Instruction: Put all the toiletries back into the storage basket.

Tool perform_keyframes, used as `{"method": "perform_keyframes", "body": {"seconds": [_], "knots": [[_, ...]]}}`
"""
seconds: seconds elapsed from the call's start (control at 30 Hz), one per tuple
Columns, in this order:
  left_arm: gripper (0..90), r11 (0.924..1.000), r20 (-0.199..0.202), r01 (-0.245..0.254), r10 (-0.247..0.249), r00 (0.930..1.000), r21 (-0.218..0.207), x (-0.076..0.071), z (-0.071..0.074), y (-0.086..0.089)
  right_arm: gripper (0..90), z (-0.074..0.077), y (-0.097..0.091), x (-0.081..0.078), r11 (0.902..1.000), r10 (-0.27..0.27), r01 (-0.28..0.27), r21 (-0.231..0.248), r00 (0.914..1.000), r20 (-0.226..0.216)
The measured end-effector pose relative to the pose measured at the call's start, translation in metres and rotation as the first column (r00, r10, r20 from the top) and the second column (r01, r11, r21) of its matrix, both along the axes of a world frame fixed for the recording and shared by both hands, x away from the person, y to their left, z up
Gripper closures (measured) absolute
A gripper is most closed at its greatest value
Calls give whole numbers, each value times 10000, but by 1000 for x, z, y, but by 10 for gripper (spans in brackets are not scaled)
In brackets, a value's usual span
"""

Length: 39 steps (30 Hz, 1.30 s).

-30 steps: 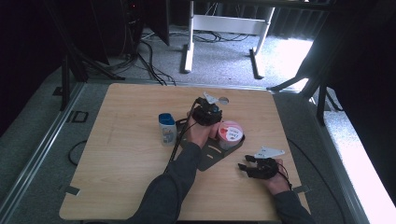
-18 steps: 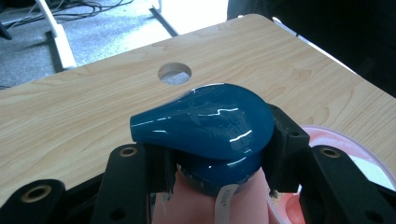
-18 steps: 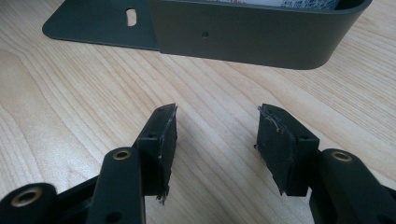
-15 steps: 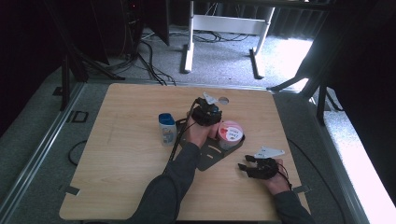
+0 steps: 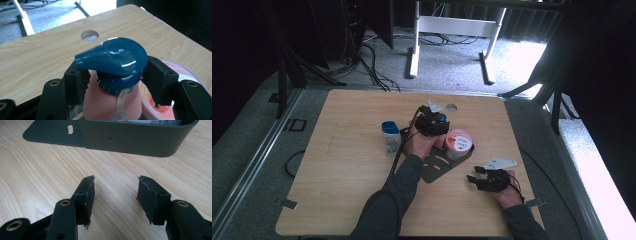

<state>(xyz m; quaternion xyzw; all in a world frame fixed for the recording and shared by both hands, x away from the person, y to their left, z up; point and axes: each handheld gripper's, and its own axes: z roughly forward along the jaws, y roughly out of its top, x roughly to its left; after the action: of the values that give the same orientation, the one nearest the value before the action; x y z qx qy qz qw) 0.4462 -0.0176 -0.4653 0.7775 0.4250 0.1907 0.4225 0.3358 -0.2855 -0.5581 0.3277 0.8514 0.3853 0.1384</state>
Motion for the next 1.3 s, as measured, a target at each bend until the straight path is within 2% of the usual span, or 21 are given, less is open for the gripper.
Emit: {"method": "perform_keyframes", "body": {"seconds": [0.4,0.53,0.6,0.87,1.3], "knots": [[384,9991,138,331,-334,9993,254,-12,2,11,472,0,0,0,10000,-19,19,14,10000,3],[385,9988,130,380,-384,9992,298,-15,1,13,471,0,0,0,10000,-27,27,22,10000,-2],[395,9989,288,292,-302,9991,369,-18,1,14,471,0,0,0,10000,-25,26,24,10000,-6],[407,9974,242,342,-357,9991,633,-24,0,20,471,0,0,0,10000,-17,17,26,10000,-4],[468,9958,338,701,-722,9968,590,-41,-2,35,470,0,0,0,10000,-13,13,-5,10000,19]]}}
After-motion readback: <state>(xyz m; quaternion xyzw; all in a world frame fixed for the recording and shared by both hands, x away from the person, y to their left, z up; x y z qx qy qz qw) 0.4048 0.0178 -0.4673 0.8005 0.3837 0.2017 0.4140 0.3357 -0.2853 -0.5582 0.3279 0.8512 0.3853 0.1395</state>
